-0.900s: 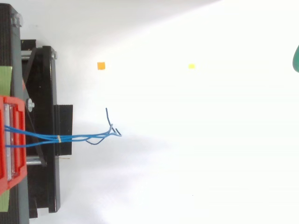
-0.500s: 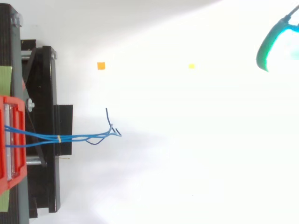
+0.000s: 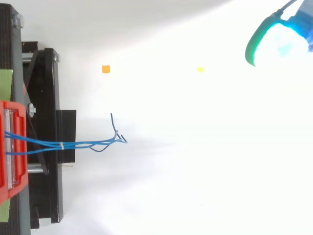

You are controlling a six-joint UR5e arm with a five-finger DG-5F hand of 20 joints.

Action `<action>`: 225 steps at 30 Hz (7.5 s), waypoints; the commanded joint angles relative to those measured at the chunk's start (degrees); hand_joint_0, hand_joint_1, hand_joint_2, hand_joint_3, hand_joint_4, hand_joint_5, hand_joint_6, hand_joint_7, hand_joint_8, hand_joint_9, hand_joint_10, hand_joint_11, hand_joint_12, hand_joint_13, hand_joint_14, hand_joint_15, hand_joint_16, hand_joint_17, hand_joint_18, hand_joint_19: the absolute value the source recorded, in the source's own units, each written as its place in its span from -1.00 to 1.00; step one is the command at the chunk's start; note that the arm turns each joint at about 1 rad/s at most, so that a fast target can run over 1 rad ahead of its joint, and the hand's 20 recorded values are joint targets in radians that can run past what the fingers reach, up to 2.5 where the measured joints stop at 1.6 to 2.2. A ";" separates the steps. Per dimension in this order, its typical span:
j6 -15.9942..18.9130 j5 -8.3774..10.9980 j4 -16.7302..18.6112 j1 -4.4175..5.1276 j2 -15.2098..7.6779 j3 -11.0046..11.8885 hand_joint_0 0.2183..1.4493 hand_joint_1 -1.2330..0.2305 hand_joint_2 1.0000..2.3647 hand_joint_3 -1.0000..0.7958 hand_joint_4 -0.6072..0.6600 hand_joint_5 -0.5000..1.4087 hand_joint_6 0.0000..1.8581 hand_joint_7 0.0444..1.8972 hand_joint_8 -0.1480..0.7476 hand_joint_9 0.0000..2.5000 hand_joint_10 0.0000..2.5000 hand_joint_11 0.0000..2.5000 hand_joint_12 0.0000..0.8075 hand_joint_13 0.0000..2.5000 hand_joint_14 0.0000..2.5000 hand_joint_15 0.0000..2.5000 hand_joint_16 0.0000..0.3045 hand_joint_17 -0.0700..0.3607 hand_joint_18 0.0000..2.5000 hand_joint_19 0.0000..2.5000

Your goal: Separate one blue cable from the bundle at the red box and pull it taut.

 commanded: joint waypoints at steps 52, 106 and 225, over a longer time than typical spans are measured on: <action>5.48 -8.22 16.75 0.80 -31.76 20.19 -0.66 -0.27 -1.00 -0.44 0.40 -0.66 -0.46 -0.01 0.08 -0.51 -0.99 -0.58 0.05 -0.52 -0.99 -0.68 -0.57 0.01 -0.56 -0.49; 13.83 -18.32 21.06 -1.57 -39.06 28.27 -0.42 -0.21 -0.99 -0.39 0.25 -0.63 -0.46 0.19 0.00 -0.48 -0.99 -0.53 -0.07 -0.46 -0.99 -0.63 -0.64 -0.11 -0.51 -0.41; 9.97 -21.75 21.15 -4.12 -39.06 30.91 -0.41 -0.22 -1.00 -0.44 0.13 -0.64 -0.07 0.06 0.03 -0.24 -0.98 -0.33 -0.11 -0.27 -0.98 -0.50 -0.66 -0.13 -0.31 -0.32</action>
